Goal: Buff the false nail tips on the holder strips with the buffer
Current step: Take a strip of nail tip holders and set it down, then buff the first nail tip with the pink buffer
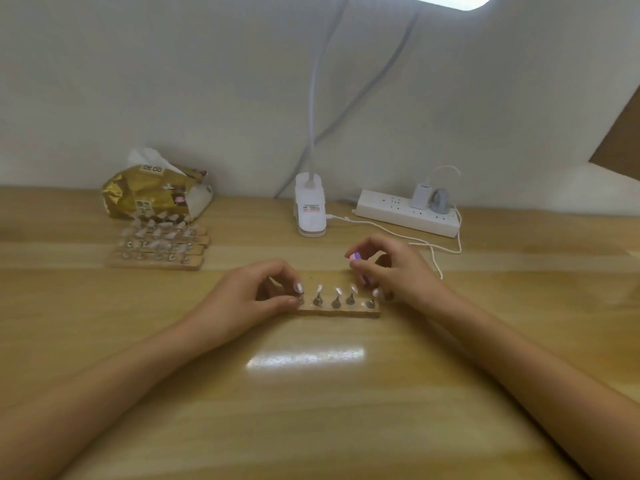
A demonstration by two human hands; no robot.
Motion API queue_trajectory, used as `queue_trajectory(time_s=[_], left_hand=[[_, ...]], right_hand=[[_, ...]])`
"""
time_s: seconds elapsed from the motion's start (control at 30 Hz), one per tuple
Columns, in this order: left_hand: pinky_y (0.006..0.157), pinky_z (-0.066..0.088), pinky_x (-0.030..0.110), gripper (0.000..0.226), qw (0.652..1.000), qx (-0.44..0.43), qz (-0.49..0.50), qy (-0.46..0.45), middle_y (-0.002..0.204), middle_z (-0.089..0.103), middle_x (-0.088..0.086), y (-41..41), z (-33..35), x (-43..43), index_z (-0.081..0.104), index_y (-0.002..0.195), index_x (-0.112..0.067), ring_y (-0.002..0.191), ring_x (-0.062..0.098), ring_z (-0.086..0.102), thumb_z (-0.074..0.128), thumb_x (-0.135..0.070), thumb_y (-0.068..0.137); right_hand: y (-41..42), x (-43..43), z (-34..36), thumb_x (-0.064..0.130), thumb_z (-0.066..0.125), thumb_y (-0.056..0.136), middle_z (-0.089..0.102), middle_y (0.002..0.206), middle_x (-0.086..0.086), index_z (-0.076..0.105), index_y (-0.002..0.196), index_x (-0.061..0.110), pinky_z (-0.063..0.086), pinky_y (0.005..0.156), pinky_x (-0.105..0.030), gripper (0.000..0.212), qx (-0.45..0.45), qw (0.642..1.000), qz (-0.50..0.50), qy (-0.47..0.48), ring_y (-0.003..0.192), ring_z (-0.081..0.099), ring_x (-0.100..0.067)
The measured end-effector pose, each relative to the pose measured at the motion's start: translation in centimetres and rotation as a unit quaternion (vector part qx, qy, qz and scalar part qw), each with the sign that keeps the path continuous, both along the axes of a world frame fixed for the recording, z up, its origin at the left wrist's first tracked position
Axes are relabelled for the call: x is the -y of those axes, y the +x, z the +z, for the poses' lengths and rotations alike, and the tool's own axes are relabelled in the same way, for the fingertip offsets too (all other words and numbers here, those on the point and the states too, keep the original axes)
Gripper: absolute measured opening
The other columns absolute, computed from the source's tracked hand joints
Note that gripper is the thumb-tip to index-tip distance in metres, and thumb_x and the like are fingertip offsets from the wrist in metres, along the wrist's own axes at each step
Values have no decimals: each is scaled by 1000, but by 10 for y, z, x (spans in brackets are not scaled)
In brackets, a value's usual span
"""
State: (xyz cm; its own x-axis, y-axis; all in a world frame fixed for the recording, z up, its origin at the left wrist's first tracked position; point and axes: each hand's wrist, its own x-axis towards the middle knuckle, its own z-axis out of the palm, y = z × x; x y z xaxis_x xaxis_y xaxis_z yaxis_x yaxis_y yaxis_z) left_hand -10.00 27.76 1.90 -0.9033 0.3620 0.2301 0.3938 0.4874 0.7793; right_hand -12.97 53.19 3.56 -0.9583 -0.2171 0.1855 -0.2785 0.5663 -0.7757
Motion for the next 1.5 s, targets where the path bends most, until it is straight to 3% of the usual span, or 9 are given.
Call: queue_trajectory(time_s=[0.33, 0.47, 0.63, 0.83, 1.0, 1.13, 1.23, 1.37, 1.5], left_hand=[[60, 40, 6, 15, 999, -49, -9, -6, 76, 65, -26, 0, 0, -1, 67, 80, -22, 65, 2, 60, 78, -12, 80], [61, 41, 7, 18, 997, -78, -6, -29, 81, 64, -25, 5, 1, 9, 65, 80, -25, 67, 5, 60, 78, -12, 81], [62, 41, 9, 20, 988, -133, 4, -78, 89, 64, -18, 8, 1, 18, 61, 82, -29, 79, 8, 62, 72, -13, 84], [67, 39, 9, 18, 974, -212, 25, -71, 95, 69, -18, 15, 6, 16, 61, 85, -26, 81, 9, 62, 71, -11, 82], [58, 45, 16, 15, 989, -118, 58, 72, 90, 70, -17, 19, 11, 9, 67, 85, -29, 71, 8, 62, 72, -15, 85], [62, 45, 9, 6, 989, -36, 52, 135, 85, 69, -22, 22, 12, 5, 72, 90, -29, 69, -1, 60, 70, -29, 84], [56, 43, 11, 10, 981, 18, 40, 188, 82, 71, -9, 25, 8, 6, 72, 84, -30, 61, 5, 59, 67, -38, 79], [49, 40, 13, 13, 978, 40, 15, 206, 74, 70, -4, 28, 4, 8, 69, 85, -27, 52, 12, 60, 67, -38, 80], [45, 38, 8, 7, 974, 40, -33, 223, 94, 72, -1, 29, 5, 7, 67, 86, -25, 47, 17, 60, 65, -31, 85]], right_hand=[[-4, 9, -7, 11, 69, 91, 71, 86, -17, 54, 90, 14, 49, 50, -24, 16, 19, 986, 17, -166, 61, 65, -16], [1, 11, -6, 13, 65, 96, 70, 78, -4, 60, 93, 11, 52, 51, -21, 6, 22, 977, -5, -212, 57, 61, -11], [7, 14, -8, 18, 67, 93, 67, 69, 2, 64, 97, 12, 42, 45, -16, 7, 21, 963, -23, -266, 50, 51, -8], [9, 13, -6, 25, 67, 84, 70, 72, 1, 69, 94, 10, 52, 56, -15, 19, 67, 941, 3, -331, 59, 60, -5], [9, 12, -5, 26, 67, 82, 75, 84, -1, 65, 108, 14, 55, 63, -18, 29, 78, 923, 11, -376, 67, 67, -8], [14, 15, -4, 34, 68, 80, 71, 75, 3, 58, 97, 20, 44, 49, -15, 25, 54, 926, -10, -375, 56, 53, -7], [19, 18, -5, 30, 67, 81, 71, 79, 0, 58, 101, 18, 40, 46, -15, 24, 33, 924, 1, -381, 52, 51, -8], [24, 23, -4, 22, 70, 81, 72, 92, -4, 60, 100, 15, 56, 64, -22, 22, -36, 931, 12, -362, 72, 70, -15], [33, 30, -2, 18, 76, 80, 70, 101, -1, 61, 93, 15, 57, 87, -30, 19, -83, 923, 56, -371, 93, 73, -22]])
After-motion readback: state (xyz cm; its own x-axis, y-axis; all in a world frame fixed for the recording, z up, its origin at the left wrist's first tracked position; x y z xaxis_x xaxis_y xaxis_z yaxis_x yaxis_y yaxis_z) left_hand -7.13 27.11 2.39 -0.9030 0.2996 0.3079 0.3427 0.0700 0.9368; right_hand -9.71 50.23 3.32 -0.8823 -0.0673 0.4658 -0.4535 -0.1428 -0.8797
